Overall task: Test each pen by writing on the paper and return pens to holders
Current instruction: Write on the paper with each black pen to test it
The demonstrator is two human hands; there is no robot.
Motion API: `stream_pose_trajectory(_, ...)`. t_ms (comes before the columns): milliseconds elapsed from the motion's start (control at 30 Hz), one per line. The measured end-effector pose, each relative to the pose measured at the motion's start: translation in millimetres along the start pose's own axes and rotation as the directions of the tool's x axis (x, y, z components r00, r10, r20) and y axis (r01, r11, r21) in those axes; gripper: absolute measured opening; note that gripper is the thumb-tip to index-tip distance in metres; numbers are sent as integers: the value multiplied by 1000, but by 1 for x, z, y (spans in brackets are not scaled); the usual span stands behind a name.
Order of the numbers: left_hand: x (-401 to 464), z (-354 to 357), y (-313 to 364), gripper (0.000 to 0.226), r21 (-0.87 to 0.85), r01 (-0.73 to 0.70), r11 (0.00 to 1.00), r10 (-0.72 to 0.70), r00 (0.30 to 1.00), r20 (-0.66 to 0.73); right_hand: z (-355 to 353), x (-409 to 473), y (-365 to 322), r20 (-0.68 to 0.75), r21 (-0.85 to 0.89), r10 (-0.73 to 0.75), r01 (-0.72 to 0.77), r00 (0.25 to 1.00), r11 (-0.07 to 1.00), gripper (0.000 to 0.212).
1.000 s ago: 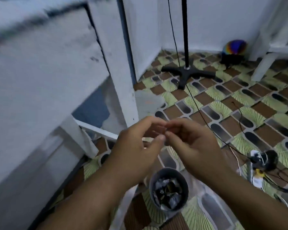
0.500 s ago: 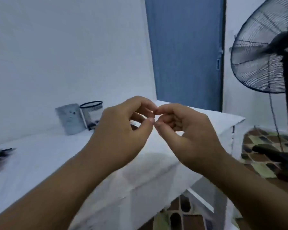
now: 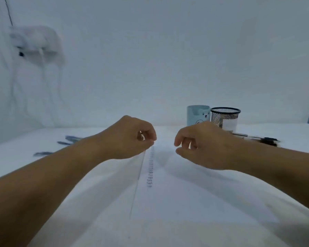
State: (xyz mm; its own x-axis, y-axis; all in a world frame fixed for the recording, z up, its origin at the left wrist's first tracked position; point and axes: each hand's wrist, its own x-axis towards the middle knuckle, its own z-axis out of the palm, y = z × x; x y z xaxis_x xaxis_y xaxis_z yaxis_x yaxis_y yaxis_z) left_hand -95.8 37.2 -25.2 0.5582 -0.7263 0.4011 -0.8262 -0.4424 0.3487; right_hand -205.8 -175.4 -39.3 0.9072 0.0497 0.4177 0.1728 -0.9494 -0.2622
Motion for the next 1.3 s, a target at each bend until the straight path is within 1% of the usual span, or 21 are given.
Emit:
stream_pose_trajectory(100,11,-8,-28,18,94,17,995,-28,992,126,20,19,6,86,-30,-49,52,995,998,4)
stream_pose_trajectory(167,18,-12,-42,18,114,31,993,-54,977,205,29,26,11,127,-41,-87,93,988,995,3)
stream_pose_trajectory(233,22,-15,-53,15,122,47,991,-76,967,244,36,30,17,158,-49,-149,158,976,986,7)
stream_pose_trajectory(300,24,-13,-63,14,87,46,995,-66,966,250,42,31,23,156,-26,-198,204,968,979,8)
stream_pose_trajectory(367,23,-8,-72,14,53,4,999,-16,974,224,47,29,28,115,19,-234,234,965,972,6)
stream_pose_trajectory(433,23,-4,-79,16,75,-67,995,51,978,204,49,29,33,76,68,-239,234,968,970,5)
stream_pose_trajectory(533,23,-2,-87,18,100,-120,988,102,980,168,52,30,38,89,28,-263,261,961,965,8)
stream_pose_trajectory(667,19,-3,-97,25,117,-135,984,118,983,137,54,29,38,81,25,-278,277,957,961,8)
stream_pose_trajectory(733,18,-7,-98,28,114,-112,987,98,987,127,54,29,38,78,34,-276,274,958,961,9)
stream_pose_trajectory(833,14,-21,-98,32,86,-17,996,9,996,88,53,29,37,80,35,-276,274,958,961,12)
stream_pose_trajectory(967,6,-29,-100,21,132,76,988,-87,992,87,54,29,35,86,22,-273,272,958,962,11)
stream_pose_trajectory(1033,5,-27,-101,14,143,115,983,-134,982,133,53,29,35,90,19,-269,268,959,963,10)
stream_pose_trajectory(1100,4,-24,-99,7,143,124,982,-146,976,160,54,30,34,95,23,-267,266,959,964,8)
stream_pose_trajectory(1167,4,-24,-95,7,121,113,986,-127,986,111,53,30,33,92,28,-261,259,961,965,7)
stream_pose_trajectory(1233,3,-23,-89,11,71,92,993,-93,996,3,51,30,32,94,19,-254,253,963,967,8)
stream_pose_trajectory(1300,3,-21,-79,8,-57,83,995,-89,990,-109,49,29,29,91,-18,-250,253,964,967,11)
